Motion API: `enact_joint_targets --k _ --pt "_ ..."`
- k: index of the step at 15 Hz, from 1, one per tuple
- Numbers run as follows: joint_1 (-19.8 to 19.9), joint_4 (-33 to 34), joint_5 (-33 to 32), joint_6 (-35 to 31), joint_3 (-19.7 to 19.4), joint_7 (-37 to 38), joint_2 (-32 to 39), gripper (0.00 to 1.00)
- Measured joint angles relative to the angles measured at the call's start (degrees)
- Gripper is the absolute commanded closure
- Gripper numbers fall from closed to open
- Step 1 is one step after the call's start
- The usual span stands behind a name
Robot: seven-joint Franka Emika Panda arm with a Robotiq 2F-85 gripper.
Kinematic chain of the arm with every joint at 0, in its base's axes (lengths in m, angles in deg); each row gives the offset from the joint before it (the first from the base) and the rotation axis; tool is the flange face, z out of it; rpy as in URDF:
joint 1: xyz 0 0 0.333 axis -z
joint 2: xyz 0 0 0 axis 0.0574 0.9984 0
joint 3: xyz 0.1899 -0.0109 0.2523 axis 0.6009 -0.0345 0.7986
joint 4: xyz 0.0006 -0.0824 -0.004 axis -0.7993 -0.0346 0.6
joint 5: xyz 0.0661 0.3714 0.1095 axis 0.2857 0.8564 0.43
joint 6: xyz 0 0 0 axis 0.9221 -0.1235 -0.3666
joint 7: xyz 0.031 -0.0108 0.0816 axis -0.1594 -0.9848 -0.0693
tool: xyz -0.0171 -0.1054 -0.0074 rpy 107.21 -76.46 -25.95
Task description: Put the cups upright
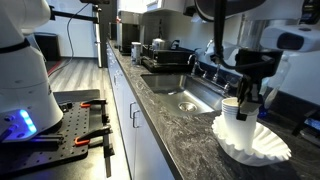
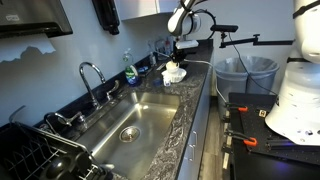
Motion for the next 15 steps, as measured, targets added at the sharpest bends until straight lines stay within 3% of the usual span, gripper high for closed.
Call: enact_joint_targets --k 9,15 --pt "2.9 3.8 9.0 4.4 0.8 -7.1 2.6 0.98" --pt "4.9 8.0 10.7 10.2 0.9 -8.7 5.1 0.98"
